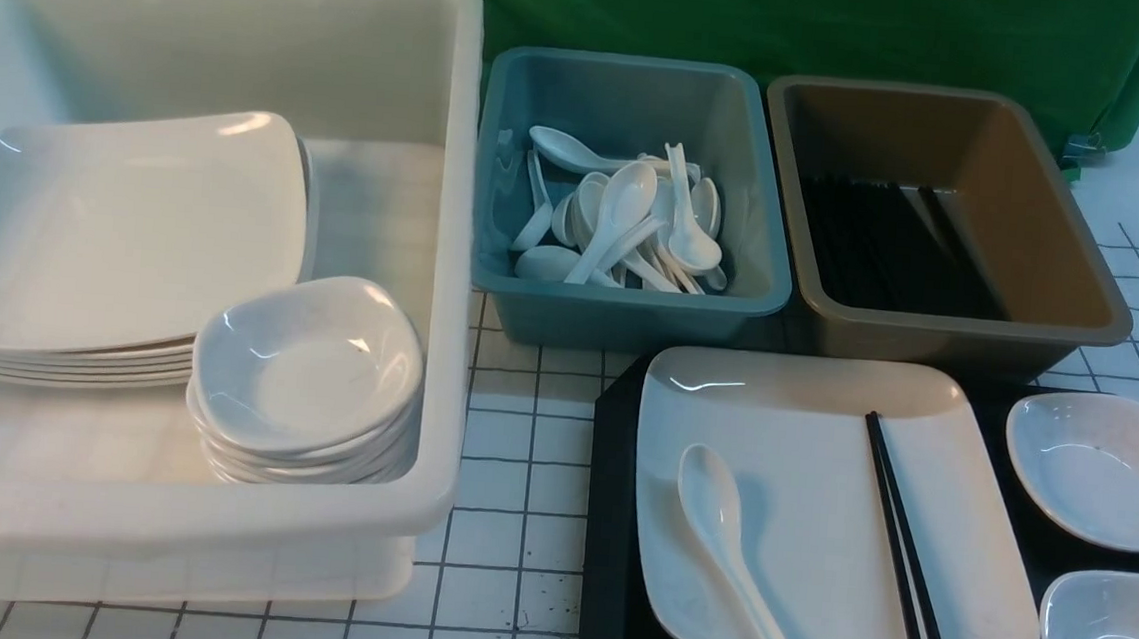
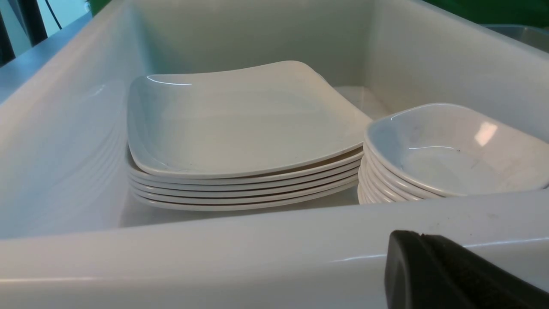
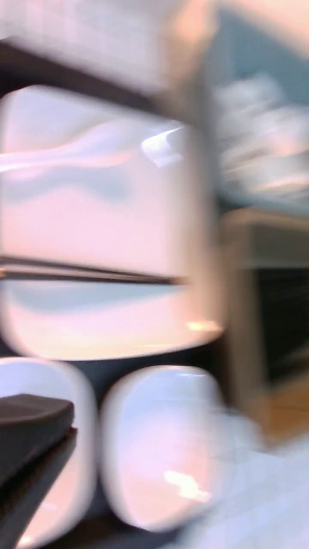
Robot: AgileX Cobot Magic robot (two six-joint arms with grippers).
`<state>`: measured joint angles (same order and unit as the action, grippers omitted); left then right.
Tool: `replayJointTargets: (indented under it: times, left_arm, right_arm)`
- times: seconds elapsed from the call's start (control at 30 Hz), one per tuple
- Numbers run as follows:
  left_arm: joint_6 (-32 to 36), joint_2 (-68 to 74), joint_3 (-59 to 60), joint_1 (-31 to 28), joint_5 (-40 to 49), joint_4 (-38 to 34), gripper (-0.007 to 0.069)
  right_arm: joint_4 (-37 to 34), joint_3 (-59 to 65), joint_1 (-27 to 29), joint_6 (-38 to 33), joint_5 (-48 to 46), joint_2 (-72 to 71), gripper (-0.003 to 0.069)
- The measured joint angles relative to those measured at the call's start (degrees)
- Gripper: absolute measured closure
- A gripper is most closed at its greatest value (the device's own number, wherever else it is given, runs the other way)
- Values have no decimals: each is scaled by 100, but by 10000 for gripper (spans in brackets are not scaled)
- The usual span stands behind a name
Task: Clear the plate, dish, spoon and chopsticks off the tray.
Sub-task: Use the right arm to grab a pair of chopsticks from the plate
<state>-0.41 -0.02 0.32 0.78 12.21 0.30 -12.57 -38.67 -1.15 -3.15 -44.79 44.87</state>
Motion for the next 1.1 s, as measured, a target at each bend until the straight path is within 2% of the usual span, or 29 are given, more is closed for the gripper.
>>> replayJointTargets:
  times: [0.03, 0.13, 0.3, 0.33, 0.43, 0.57, 0.67, 0.83, 1.1]
  left_arm:
    - [0, 0, 0, 0, 0, 0, 603]
    - [0, 0, 0, 0, 0, 0, 603]
    - [8, 0, 0, 0, 0, -30, 603]
    - [8, 0, 0, 0, 0, -30, 603]
    - [3, 0, 0, 0, 0, 0, 603]
    - [3, 0, 0, 0, 0, 0, 603]
    - [3, 0, 0, 0, 0, 0, 603]
    - [3, 0, 0, 0, 0, 0, 603]
    - [3, 0, 0, 0, 0, 0, 603]
  right_arm:
    - [0, 0, 0, 0, -34, 78, 634]
    - [-218, -74, -64, -294, -422, 1304, 564]
    - [-352, -416, -818, -604, -555, 2510, 391]
    - [-352, -437, -855, -604, -555, 2544, 391]
    - [90, -885, -1567, -188, -545, 3109, 318]
    - [845, -1349, -2088, 594, -532, 3666, 274]
    - [1123, -1619, -2285, 992, -526, 4058, 231]
    - [1190, -1779, -2311, 1189, -392, 4627, 193]
    - [1206, -1779, -2311, 1203, -317, 5280, 190]
